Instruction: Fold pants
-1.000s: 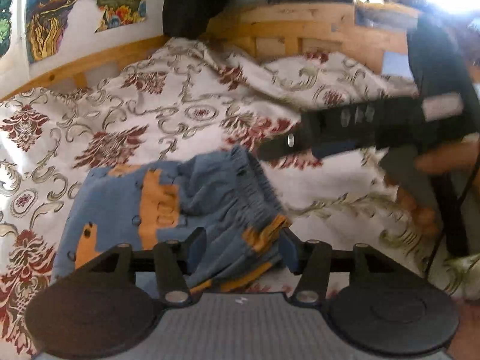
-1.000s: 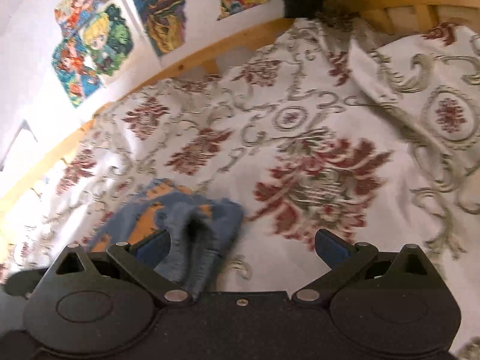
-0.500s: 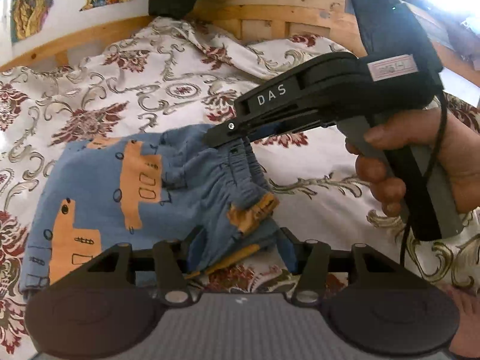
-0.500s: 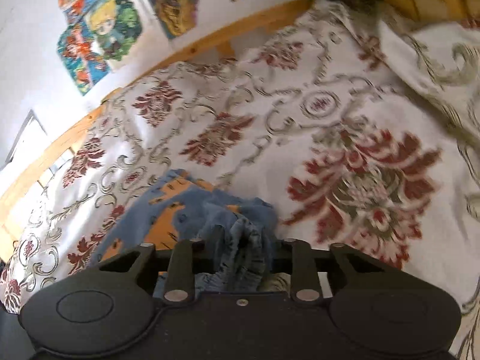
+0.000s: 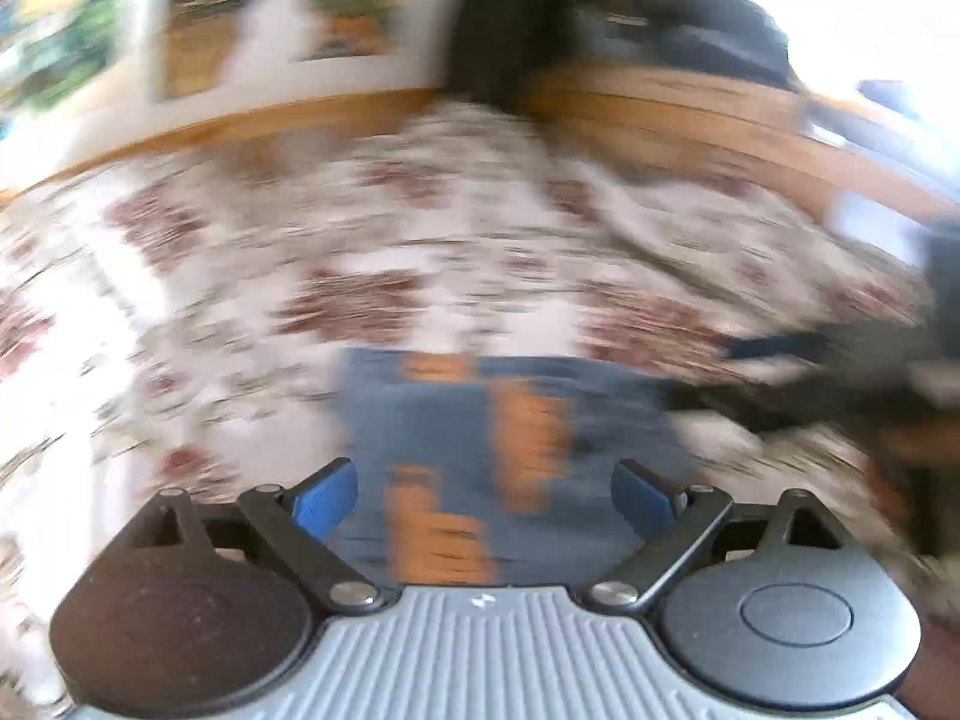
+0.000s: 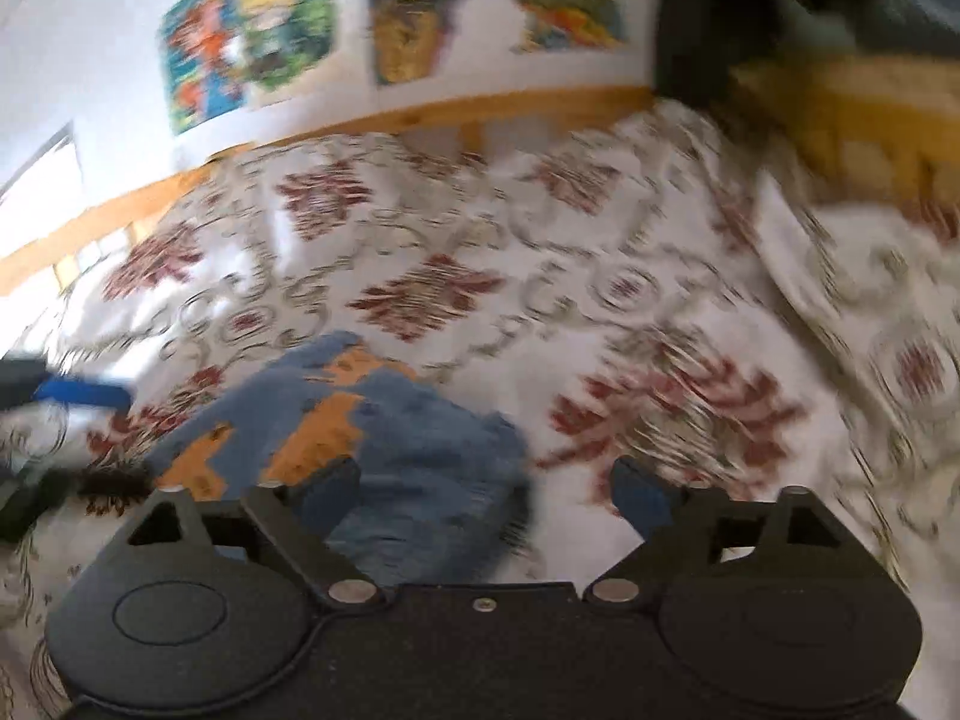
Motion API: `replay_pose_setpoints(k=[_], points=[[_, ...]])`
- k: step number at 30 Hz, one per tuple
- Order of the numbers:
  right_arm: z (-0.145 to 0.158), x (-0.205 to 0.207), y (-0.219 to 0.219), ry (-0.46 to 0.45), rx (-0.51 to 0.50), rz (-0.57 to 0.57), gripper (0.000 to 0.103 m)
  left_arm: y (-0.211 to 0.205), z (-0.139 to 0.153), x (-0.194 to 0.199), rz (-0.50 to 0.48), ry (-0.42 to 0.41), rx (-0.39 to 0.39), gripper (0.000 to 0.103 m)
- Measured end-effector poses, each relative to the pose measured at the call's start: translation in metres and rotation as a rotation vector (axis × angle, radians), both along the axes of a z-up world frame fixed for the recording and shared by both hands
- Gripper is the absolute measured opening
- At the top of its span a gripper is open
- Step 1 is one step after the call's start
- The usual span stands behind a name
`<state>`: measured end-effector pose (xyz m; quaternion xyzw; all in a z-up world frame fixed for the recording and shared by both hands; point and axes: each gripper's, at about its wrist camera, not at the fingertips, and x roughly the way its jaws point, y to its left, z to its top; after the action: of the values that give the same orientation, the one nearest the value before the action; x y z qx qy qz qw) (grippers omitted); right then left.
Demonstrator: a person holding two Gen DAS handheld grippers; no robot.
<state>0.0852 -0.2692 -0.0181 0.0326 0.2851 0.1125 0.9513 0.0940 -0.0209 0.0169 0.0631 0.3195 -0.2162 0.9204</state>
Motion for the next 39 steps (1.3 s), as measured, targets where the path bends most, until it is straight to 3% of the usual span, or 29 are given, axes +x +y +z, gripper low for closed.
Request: replay_pose_setpoints(k=[3,5,9,12,17,20,23,27,30,35,39], points=[[-0.005,-0.003,0.033,-0.029,-0.140,0.032,0.097,0.026,-0.015,0.025,0.192,0.074,-0.080,0.095],[-0.013,-0.005,0.048,-0.033,-0.257,0.029,0.097,0.038,-0.026,0.038,0.270,0.168,-0.123,0.095],[-0.023,-0.012,0.050,-0.026,-0.349,0.004,0.101,0.056,-0.044,0.042,0.346,0.270,-0.117,0.095],[-0.030,-0.019,0.039,0.003,-0.355,-0.007,0.102,0.069,-0.050,0.035,0.380,0.296,-0.158,0.098],[-0.030,-0.027,0.024,0.037,-0.296,-0.002,0.102,0.068,-0.045,0.028,0.388,0.303,-0.082,0.102],[-0.018,-0.034,0.023,0.007,-0.294,0.002,0.102,0.066,-0.034,0.024,0.389,0.265,-0.073,0.103],[-0.004,-0.030,0.025,-0.054,-0.318,0.014,0.102,0.064,-0.021,0.029,0.379,0.180,-0.105,0.103],[0.006,0.005,0.035,-0.091,-0.337,0.058,0.102,0.049,-0.008,0.056,0.285,0.097,-0.159,0.103],[0.004,0.034,0.047,-0.110,-0.347,0.109,0.102,0.028,-0.011,0.077,0.197,0.011,-0.071,0.103],[-0.014,0.071,0.062,-0.050,-0.389,0.126,0.102,0.008,-0.040,0.092,0.164,0.028,0.093,0.102],[-0.029,0.074,0.056,-0.025,-0.457,0.087,0.102,0.016,-0.050,0.091,0.141,0.049,0.074,0.103]])
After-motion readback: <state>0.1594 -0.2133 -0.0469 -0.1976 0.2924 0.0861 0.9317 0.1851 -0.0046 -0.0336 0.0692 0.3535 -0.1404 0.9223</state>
